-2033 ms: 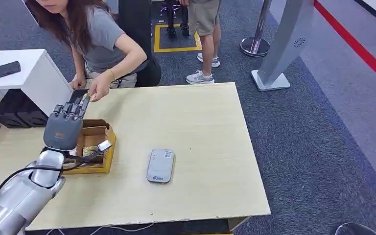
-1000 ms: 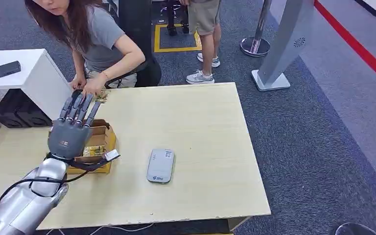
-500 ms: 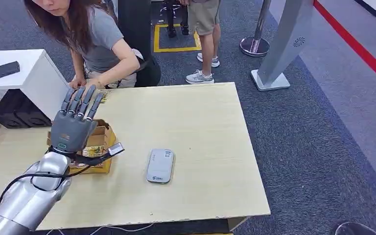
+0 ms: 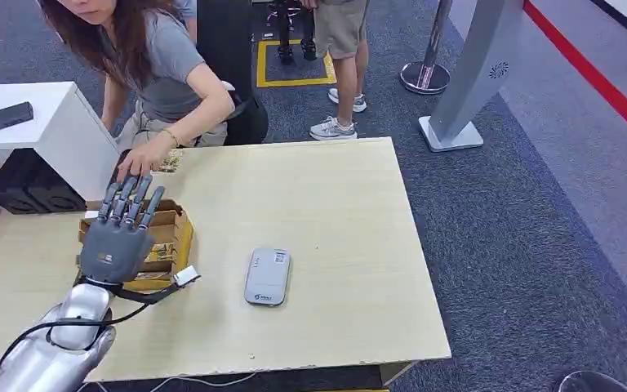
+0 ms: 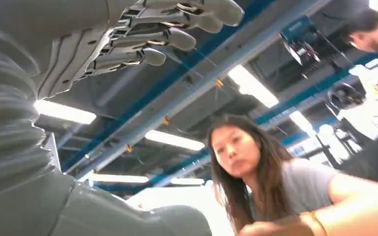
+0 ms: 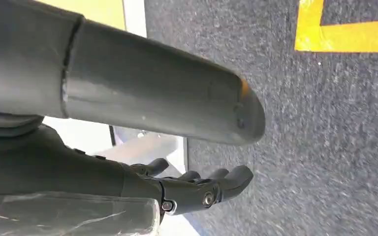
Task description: Pass the card to the sensor for recognition and then transmit it.
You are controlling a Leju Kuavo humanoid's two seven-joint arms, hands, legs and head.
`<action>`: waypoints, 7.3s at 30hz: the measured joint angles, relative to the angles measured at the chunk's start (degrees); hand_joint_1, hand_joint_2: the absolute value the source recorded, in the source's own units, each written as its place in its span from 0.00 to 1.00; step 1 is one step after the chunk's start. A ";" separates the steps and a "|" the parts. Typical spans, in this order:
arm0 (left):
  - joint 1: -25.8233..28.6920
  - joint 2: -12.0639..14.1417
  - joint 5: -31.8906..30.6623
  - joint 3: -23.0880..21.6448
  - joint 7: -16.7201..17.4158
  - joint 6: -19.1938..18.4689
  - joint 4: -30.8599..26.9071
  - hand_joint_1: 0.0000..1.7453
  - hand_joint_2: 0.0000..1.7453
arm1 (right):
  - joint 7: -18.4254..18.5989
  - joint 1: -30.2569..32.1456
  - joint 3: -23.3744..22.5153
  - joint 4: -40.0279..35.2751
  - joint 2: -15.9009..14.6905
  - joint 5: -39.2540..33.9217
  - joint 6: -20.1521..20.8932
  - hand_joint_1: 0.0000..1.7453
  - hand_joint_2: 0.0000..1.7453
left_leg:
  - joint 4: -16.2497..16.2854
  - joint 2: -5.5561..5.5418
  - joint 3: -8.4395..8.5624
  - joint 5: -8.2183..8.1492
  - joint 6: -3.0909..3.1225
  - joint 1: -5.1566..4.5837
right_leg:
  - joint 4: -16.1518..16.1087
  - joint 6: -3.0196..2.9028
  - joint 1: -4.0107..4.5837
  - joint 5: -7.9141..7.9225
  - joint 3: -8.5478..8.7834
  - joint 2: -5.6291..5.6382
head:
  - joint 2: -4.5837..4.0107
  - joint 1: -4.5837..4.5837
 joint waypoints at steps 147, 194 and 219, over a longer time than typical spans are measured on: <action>13.70 -0.09 3.54 9.40 -4.94 -16.28 -7.92 1.00 1.00 | -0.87 0.21 -2.21 -0.24 0.07 0.18 -0.94 0.00 0.00 | 0.00 -0.02 -0.01 -0.01 0.00 0.00 | -0.01 -0.01 0.00 -0.01 -0.01 -0.02 | 0.00 0.00; -4.54 0.52 0.28 13.25 -6.14 -2.41 0.67 0.29 1.00 | -1.40 -0.15 2.56 -0.22 0.20 4.55 0.40 0.00 0.00 | 0.01 -0.03 -0.02 0.02 -0.02 0.00 | 0.01 -0.01 0.00 0.00 -0.01 -0.02 | 0.00 0.00; -2.06 -1.07 0.02 14.25 -6.86 1.46 -0.64 0.00 1.00 | -1.40 -0.14 2.88 -0.22 0.20 4.28 0.31 0.00 0.00 | 0.01 -0.03 -0.02 0.01 -0.01 -0.01 | 0.00 -0.01 0.00 0.00 -0.01 -0.02 | 0.00 0.00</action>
